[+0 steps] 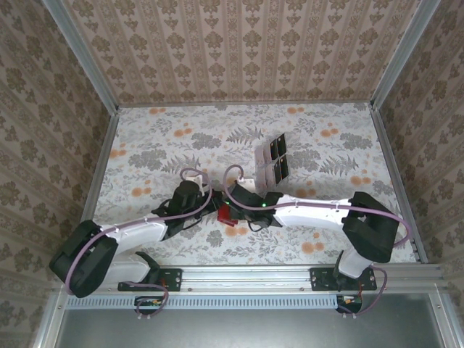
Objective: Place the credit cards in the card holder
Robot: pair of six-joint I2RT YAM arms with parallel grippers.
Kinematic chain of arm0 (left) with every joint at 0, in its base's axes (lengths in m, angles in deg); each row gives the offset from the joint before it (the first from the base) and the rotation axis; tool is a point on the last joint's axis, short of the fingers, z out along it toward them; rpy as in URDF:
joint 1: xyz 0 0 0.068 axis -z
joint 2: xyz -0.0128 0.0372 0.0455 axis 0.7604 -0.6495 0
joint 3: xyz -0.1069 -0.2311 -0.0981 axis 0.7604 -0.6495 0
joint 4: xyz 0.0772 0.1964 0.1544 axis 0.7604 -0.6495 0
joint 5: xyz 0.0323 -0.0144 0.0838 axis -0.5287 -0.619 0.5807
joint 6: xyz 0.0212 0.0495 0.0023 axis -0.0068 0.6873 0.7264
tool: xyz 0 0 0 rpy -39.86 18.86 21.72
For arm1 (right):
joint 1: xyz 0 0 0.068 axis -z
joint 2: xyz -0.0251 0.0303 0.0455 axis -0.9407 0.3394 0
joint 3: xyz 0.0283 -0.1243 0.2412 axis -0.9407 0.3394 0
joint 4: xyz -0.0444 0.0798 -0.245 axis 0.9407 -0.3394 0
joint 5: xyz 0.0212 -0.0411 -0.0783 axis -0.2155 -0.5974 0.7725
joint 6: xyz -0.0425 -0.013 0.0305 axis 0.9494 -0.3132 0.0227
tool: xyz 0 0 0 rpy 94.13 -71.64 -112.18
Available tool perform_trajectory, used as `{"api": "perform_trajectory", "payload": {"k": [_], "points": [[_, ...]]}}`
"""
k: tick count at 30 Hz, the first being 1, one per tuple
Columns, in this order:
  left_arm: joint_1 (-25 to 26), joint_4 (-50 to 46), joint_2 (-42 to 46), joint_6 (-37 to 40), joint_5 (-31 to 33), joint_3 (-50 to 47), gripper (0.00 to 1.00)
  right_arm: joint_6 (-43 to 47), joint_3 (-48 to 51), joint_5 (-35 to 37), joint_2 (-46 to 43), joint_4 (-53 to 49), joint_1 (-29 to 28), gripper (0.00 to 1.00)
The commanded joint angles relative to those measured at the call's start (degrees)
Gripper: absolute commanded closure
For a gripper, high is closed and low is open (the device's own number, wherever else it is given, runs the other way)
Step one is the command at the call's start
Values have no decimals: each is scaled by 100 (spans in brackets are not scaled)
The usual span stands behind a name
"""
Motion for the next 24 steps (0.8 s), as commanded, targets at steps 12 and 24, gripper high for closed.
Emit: {"api": "perform_trajectory", "payload": {"k": [12, 24], "points": [[21, 846, 99, 224, 137, -301, 100, -484, 739, -49, -486, 623, 161, 65], [62, 757, 341, 204, 219, -309, 100, -599, 809, -141, -397, 738, 241, 63]]}}
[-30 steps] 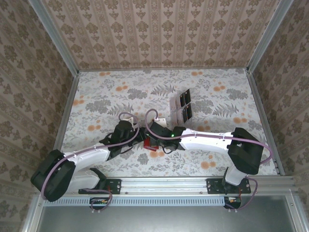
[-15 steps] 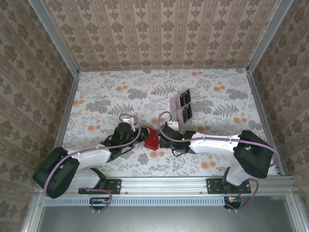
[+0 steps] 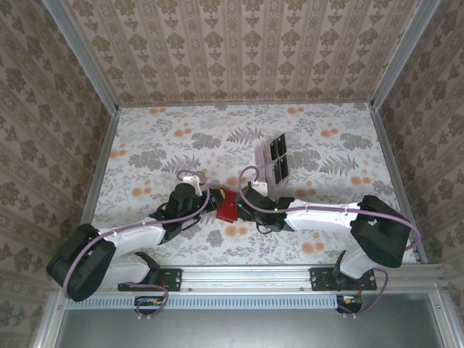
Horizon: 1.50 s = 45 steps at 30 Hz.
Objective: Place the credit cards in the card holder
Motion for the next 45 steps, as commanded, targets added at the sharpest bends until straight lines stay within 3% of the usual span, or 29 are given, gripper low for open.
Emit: {"api": "perform_trajectory", "payload": {"k": [1, 12, 19, 25, 26, 28, 31, 32, 36, 45], "points": [[51, 158, 142, 122, 76, -49, 100, -127, 90, -85, -6, 106, 82, 64], [88, 172, 99, 71, 84, -7, 100, -153, 165, -410, 233, 552, 263, 82], [84, 206, 81, 81, 84, 10, 100, -195, 256, -616, 306, 789, 290, 80], [90, 86, 101, 108, 180, 6, 100, -182, 321, -634, 121, 784, 311, 100], [90, 2, 121, 134, 222, 11, 93, -166, 306, -638, 64, 744, 322, 100], [67, -279, 213, 207, 343, 11, 62, -82, 235, -663, -73, 608, 334, 100], [20, -789, 408, 407, 478, 11, 36, 62, 81, -788, -185, 403, 325, 100], [6, -991, 505, 498, 537, 10, 31, 102, 35, -847, -204, 361, 325, 100], [-62, -1596, 859, 799, 590, 25, 23, 222, -115, -1076, -205, 276, 296, 100], [-56, -2124, 964, 1112, 436, 342, 21, 283, -326, -1141, -307, 246, 204, 100]]}}
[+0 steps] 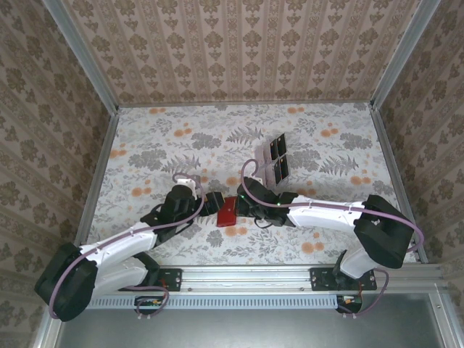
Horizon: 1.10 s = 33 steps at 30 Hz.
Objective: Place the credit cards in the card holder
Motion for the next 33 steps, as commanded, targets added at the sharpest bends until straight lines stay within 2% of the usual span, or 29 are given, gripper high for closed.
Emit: {"api": "perform_trajectory", "payload": {"k": [1, 8, 33], "points": [[-39, -186, -78, 210, -55, 227, 21, 85, -193, -103, -205, -168, -54, 100], [12, 192, -552, 178, -225, 397, 20, 21, -184, -77, -301, -114, -93, 100], [214, 493, -1191, 213, -342, 684, 18, -18, -147, -27, -539, -52, -126, 100]]}}
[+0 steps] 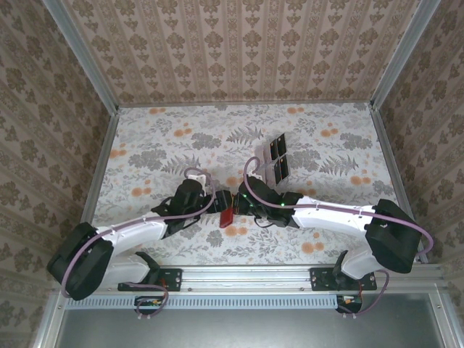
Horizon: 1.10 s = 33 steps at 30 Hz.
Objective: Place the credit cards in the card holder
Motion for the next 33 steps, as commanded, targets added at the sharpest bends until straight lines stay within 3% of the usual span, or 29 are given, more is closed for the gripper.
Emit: {"api": "perform_trajectory", "payload": {"k": [1, 26, 33], "points": [[67, 170, -133, 122, -83, 222, 18, -19, -102, -19, -195, -25, -43, 100], [76, 66, -157, -97, 183, 93, 17, -36, 171, 186, -612, 35, -41, 100], [67, -61, 63, -100, 302, -131, 17, -185, 776, 427, -1001, -3, 61, 100]]}}
